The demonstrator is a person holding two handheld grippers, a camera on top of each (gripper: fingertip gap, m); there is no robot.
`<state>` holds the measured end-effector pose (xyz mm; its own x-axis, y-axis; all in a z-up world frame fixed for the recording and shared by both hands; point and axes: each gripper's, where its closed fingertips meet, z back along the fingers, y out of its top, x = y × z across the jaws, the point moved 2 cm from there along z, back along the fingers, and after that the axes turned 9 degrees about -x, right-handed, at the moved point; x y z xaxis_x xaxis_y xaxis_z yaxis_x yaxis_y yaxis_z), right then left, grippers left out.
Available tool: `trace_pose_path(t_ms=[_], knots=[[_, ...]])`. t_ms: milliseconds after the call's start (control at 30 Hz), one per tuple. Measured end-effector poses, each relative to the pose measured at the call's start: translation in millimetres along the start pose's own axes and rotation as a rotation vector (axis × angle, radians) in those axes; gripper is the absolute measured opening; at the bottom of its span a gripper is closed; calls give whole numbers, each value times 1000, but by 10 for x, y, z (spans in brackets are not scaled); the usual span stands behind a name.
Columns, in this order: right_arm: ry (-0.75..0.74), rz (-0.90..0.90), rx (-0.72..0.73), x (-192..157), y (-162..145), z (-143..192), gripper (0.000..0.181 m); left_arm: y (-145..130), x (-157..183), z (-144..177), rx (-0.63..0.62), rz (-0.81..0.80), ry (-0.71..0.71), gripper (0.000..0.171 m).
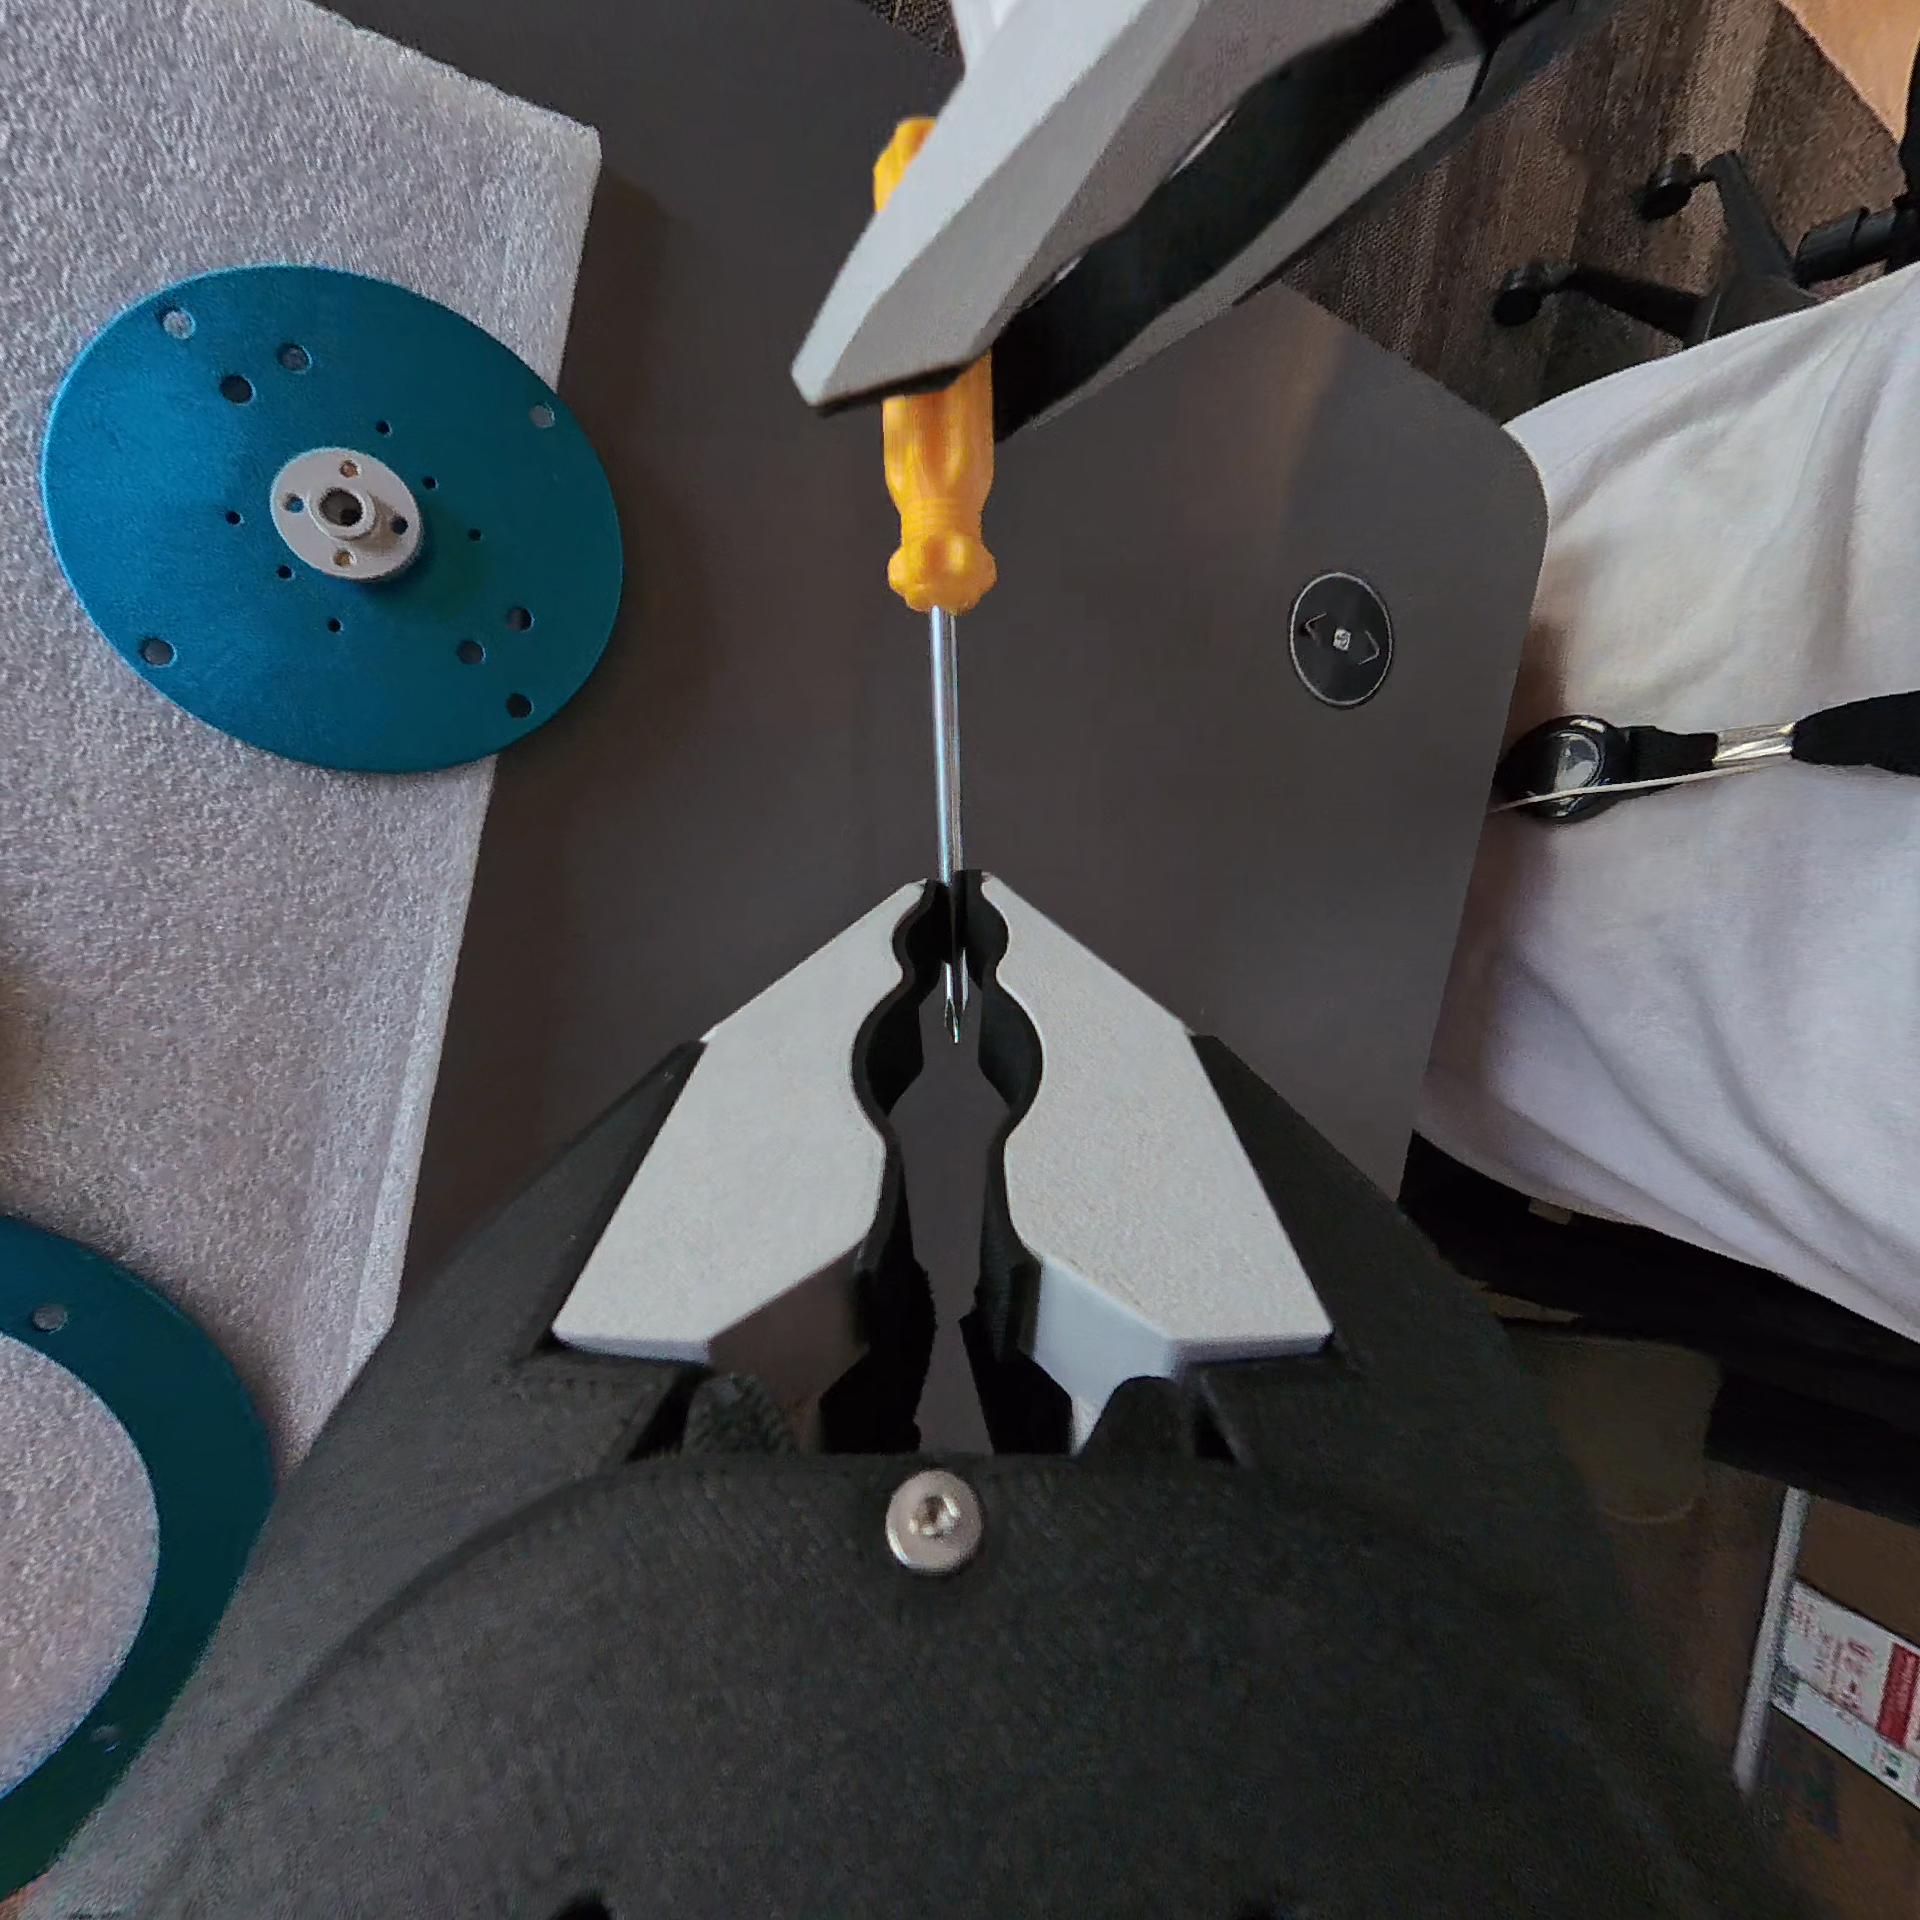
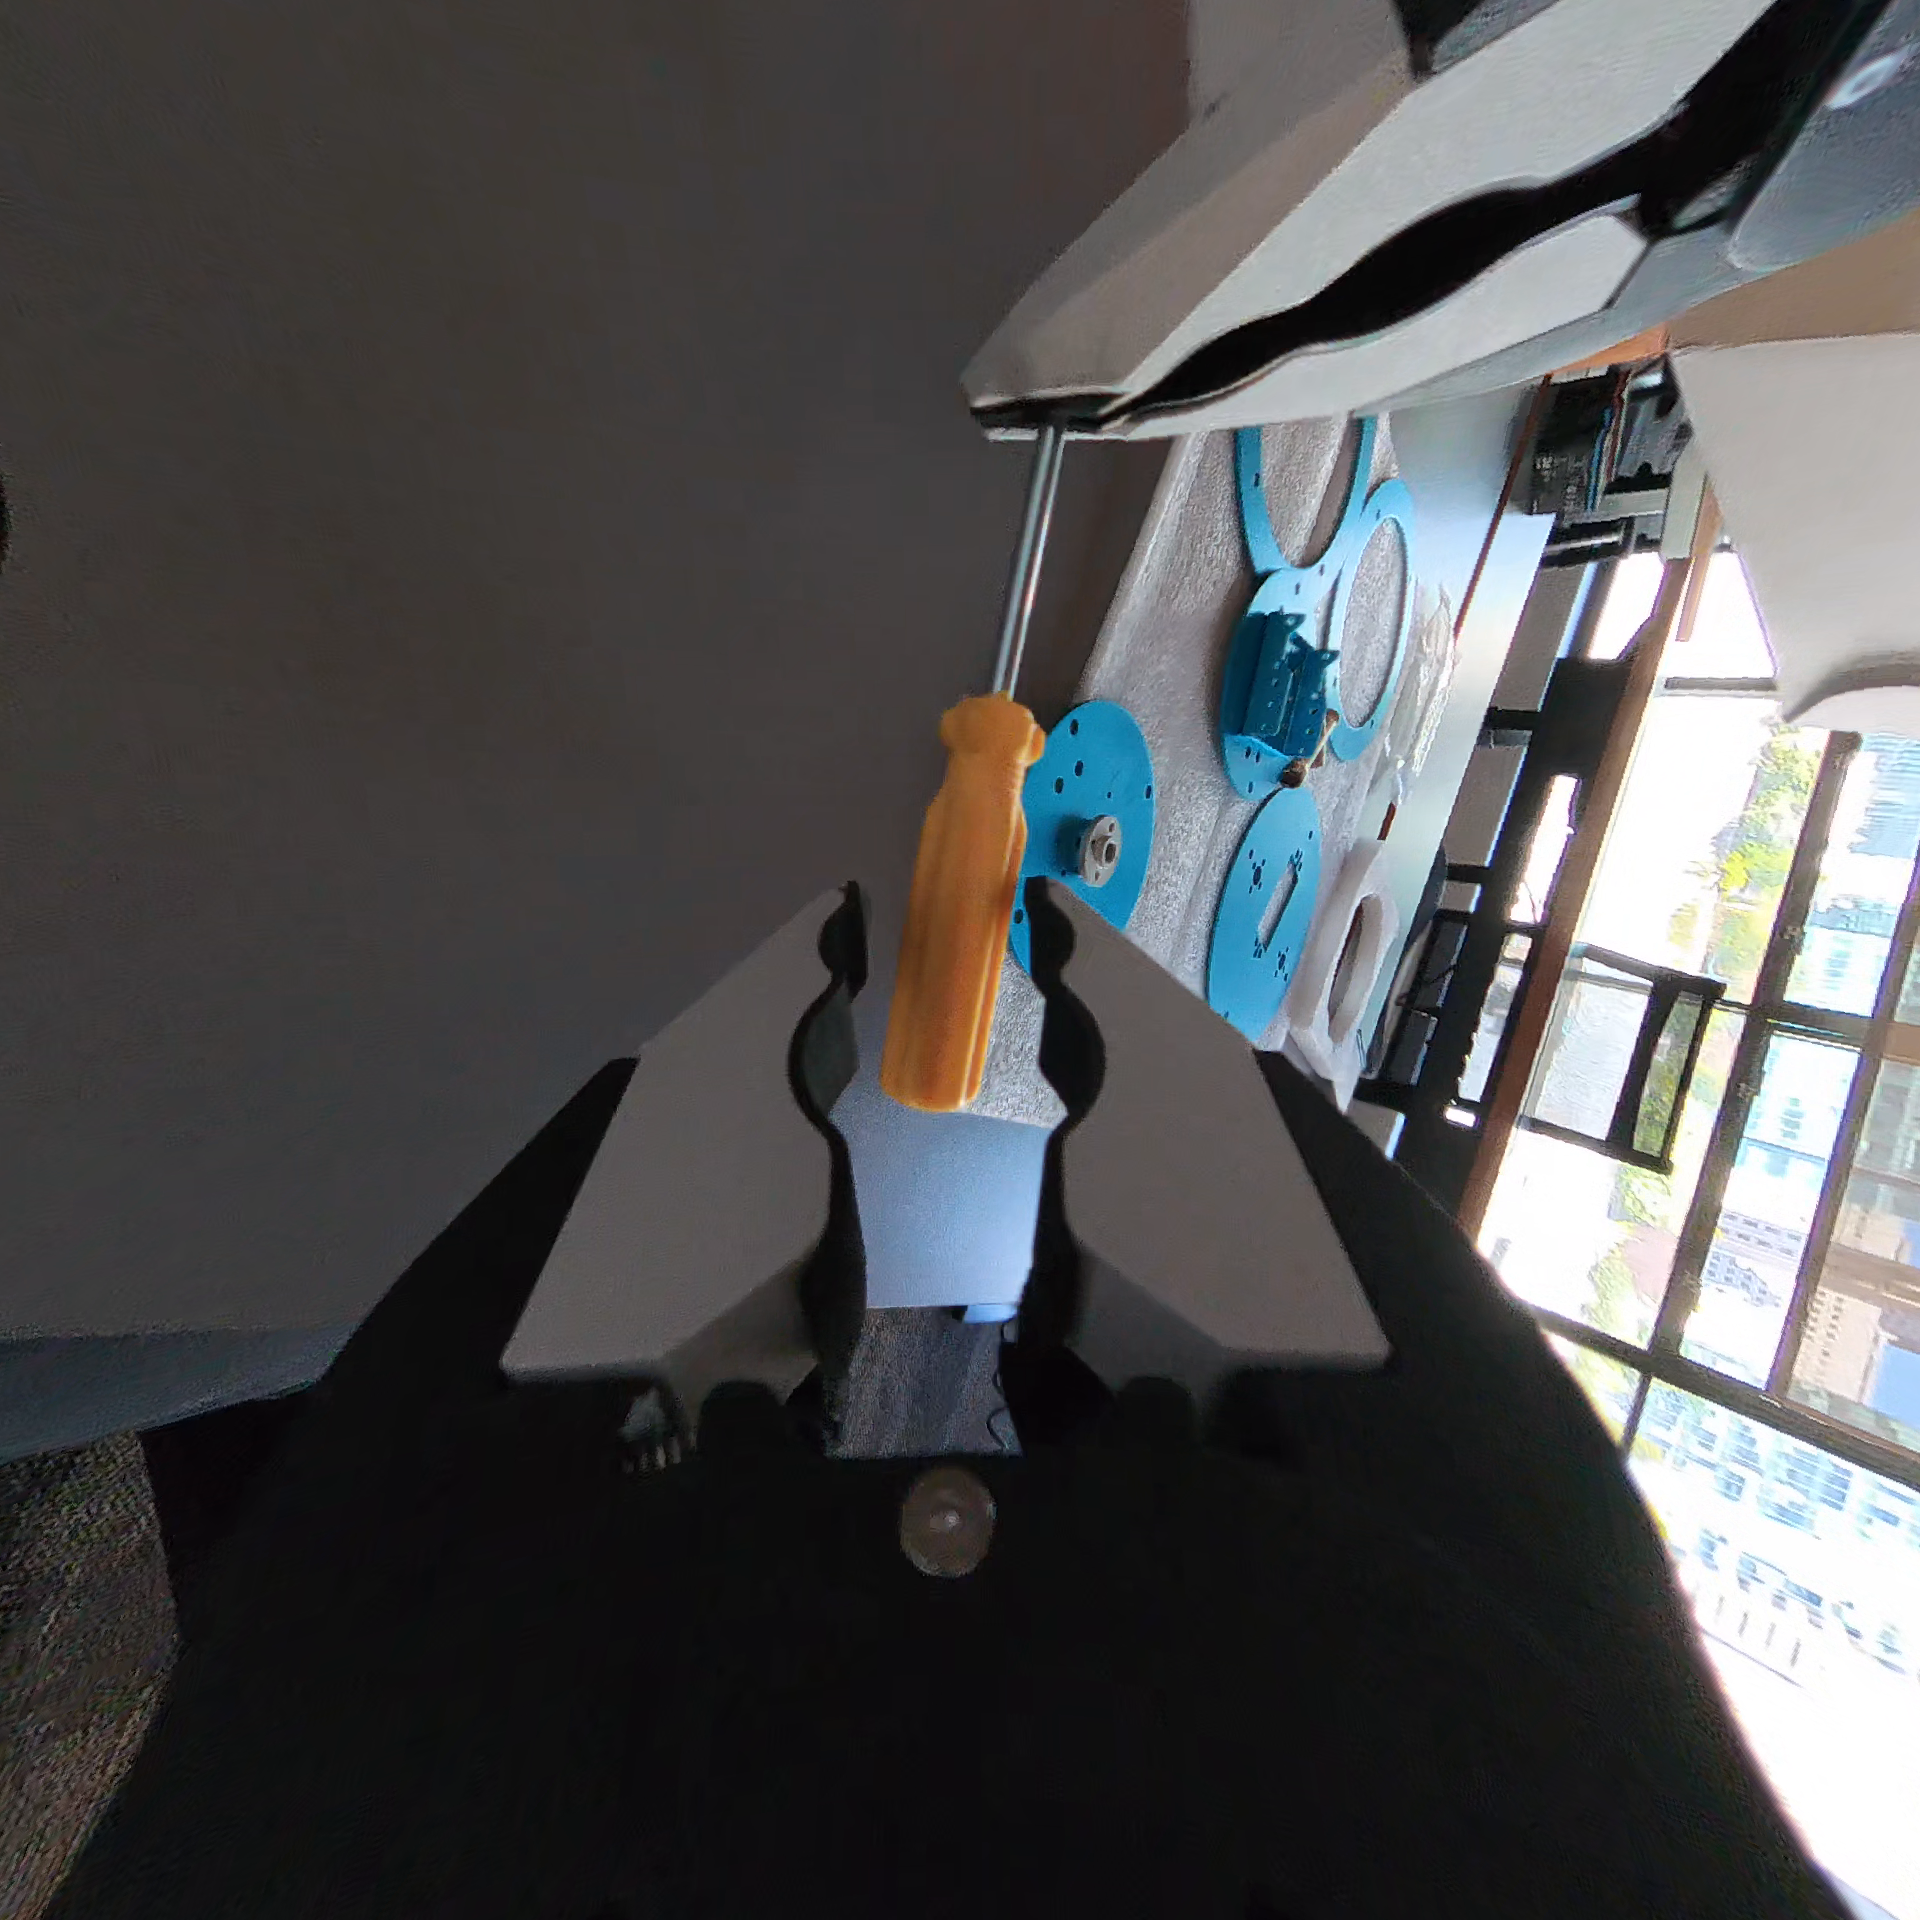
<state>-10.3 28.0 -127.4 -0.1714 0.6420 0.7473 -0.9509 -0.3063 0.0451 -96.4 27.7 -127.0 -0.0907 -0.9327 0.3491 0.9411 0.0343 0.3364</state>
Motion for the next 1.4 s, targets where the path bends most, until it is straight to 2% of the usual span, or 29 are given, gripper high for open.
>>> trace_pose_path(t_ms=[33,100,200,300,400,467,567,667,767,900,1067,1100,1167,1300,1400], knots=[[-18,5,-23,4,-12,-13,22,15,7,5,-1,0,-2,2],[-39,-5,-49,14,-46,-15,20,51,10,8,8,0,0,2],[-39,-118,-60,70,-170,48,18,177,-14,95,109,-50,37,5],[-26,-226,-109,30,-464,134,18,279,-193,270,207,-128,221,38],[-9,-402,-103,-42,-713,232,18,383,-378,322,218,-323,514,53],[-11,-494,-112,-78,-853,299,18,446,-486,285,177,-455,677,52],[-15,-607,-107,-120,-977,414,18,462,-602,125,74,-576,757,52],[-15,-674,-102,-172,-1034,510,18,453,-645,10,41,-622,735,44],[-8,-703,-105,-227,-1050,561,18,426,-711,-28,14,-642,719,42],[7,-717,-102,-264,-1028,575,18,443,-700,-64,31,-686,670,44],[35,-748,-72,-237,-1005,516,18,466,-717,-96,33,-687,601,37],[36,-750,-69,-229,-1001,506,18,465,-715,-112,40,-685,588,34],[42,-759,-55,-214,-981,490,18,455,-696,-156,63,-684,555,16],[50,-752,-35,-189,-929,465,18,467,-722,-142,104,-659,567,21],[45,-713,-32,-153,-877,449,18,439,-718,-145,108,-649,573,16]])
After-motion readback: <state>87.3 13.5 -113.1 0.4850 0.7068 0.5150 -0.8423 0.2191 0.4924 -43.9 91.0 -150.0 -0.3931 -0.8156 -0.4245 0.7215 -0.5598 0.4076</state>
